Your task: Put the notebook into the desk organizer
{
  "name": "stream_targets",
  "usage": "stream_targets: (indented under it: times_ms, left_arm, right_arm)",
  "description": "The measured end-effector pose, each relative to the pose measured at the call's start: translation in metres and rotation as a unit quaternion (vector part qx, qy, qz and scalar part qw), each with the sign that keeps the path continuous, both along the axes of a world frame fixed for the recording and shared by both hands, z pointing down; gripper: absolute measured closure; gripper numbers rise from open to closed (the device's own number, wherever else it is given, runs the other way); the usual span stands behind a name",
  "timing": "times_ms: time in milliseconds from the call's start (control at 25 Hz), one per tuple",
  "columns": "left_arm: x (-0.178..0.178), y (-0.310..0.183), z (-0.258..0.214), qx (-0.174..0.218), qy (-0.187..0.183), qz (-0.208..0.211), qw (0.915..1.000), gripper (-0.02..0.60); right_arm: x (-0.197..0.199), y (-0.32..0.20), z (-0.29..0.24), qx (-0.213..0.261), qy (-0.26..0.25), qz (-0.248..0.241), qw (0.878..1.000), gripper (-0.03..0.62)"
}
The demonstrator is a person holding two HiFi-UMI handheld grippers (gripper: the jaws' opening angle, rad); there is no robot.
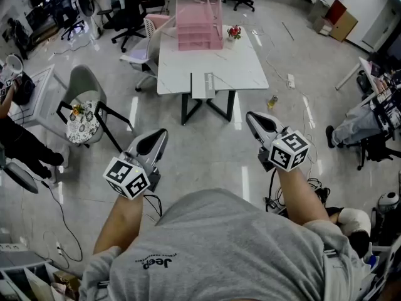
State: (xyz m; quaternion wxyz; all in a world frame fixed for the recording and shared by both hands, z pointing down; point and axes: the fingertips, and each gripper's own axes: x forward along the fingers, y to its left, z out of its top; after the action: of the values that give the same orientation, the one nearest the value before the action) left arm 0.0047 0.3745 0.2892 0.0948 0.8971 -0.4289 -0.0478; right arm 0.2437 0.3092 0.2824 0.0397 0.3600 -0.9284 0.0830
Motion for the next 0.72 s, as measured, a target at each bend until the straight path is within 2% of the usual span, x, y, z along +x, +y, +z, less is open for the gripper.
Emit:
stream_targets:
  times_ms: [200,320,400,520,720]
  left_arm:
    - [0.002,-0.004,0.000,0.001,0.000,0.000,1.0000,0.523]
    - [0.003,-0.007,-0.002,0.000,-0.001,0.000,1.0000,0.523]
    - [0.005,-0.010,-0.003,0.000,-0.003,0.000,1.0000,0.523]
    - [0.010,-0.014,-0.004,0.002,-0.006,-0.001,1.0000,0.523]
    - [0.024,-0.016,-0.010,0.009,-0.010,-0.014,0.9998,0.523]
  right_arm:
    - [0.001,-0.003,-0.003,0.006,-0.016,-0.010,1.000,0.588]
    - [-0.005,-0.004,-0.004,0.002,-0.019,-0.027,0.999,0.361]
    - [-0.006,-0.006,-0.005,0.004,-0.018,-0.031,0.999,0.275]
    - [-0.005,-0.010,-0.005,0.007,-0.017,-0.035,0.999,0.199]
    - [0.006,-0.017,-0.007,0.008,-0.012,-0.048,0.999,0.154]
